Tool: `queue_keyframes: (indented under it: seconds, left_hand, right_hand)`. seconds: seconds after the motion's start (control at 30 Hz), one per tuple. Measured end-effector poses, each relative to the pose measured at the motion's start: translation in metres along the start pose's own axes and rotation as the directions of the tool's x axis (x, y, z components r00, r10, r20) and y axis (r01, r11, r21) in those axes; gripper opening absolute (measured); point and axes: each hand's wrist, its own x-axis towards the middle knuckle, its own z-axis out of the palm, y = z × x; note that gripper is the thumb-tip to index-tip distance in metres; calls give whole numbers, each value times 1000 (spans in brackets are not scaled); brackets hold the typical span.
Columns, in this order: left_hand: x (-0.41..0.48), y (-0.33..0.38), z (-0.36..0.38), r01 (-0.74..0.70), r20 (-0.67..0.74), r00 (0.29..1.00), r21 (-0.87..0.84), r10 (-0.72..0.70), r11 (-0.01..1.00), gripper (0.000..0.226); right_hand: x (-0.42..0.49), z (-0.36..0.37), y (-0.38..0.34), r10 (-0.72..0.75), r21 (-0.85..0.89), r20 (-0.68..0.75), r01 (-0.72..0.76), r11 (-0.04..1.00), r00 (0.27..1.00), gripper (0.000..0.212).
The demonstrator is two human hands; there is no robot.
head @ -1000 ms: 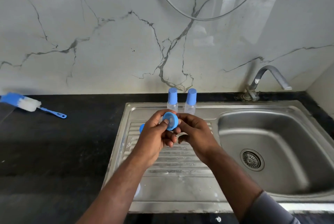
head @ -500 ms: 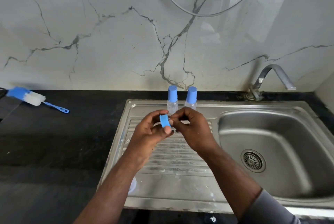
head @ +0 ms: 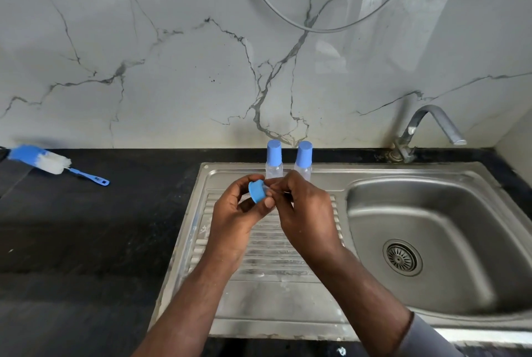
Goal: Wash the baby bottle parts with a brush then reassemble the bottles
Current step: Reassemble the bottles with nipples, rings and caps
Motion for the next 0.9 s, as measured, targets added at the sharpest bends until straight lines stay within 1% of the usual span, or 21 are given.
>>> queue_keyframes:
  seconds: [0.07, 0.13, 0.2, 0.27, 0.33, 0.4, 0.47, 0.53, 0.6, 0.63, 0.73, 0.77, 0.83, 0.9]
  left_hand:
    - [0, 0, -5, 0, 61, 998, 24, -1, 1000, 49]
    - [1, 3, -10, 1, 111, 994, 97, -12, 995, 44]
    - [1, 5, -15, 17, 150, 988, 131, -37, 991, 45]
    - [1, 6, -18, 31, 190, 980, 145, -58, 989, 49]
    - [2, 7, -22, 42, 213, 974, 153, -74, 987, 52]
    - [1, 5, -24, 73, 221, 970, 139, -103, 988, 51]
    - [-2, 1, -24, 119, 208, 969, 91, -136, 989, 43]
    - [-5, -6, -22, 153, 167, 973, 49, -159, 987, 40]
    - [-6, -11, -21, 146, 121, 981, 49, -151, 988, 44]
    - [-7, -12, -20, 134, 101, 985, 64, -140, 989, 47]
    - [-7, -11, -17, 87, 67, 993, 109, -94, 990, 54]
    - [-6, -9, -17, 74, 61, 995, 113, -81, 991, 55]
    - [-6, -6, -19, 48, 46, 997, 133, -55, 990, 56]
    - [-5, -4, -19, 28, 27, 999, 161, -33, 987, 56]
  right_hand:
    - [3, -5, -1, 45, 27, 20, -46, 999, 999, 13]
    - [9, -10, 0, 182, 139, 93, -194, 971, 979, 17]
    - [13, -15, 2, 308, 273, 220, -362, 891, 925, 14]
    - [16, -18, 5, 380, 370, 326, -486, 792, 866, 9]
    - [20, -20, 9, 417, 417, 396, -564, 712, 818, 7]
    - [20, -22, 12, 430, 411, 446, -606, 681, 785, 7]
    - [18, -20, 15, 420, 366, 460, -599, 713, 782, 7]
    - [14, -16, 19, 380, 296, 435, -528, 796, 817, 6]
    - [10, -12, 22, 319, 228, 404, -432, 873, 857, 6]
    - [9, -11, 22, 293, 208, 398, -396, 894, 869, 9]
    - [8, -14, 21, 206, 210, 425, -317, 925, 882, 35]
    - [8, -15, 20, 168, 203, 421, -273, 940, 891, 38]
    - [8, -15, 20, 125, 199, 389, -216, 956, 913, 35]
    - [8, -17, 19, 139, 241, 360, -236, 942, 923, 29]
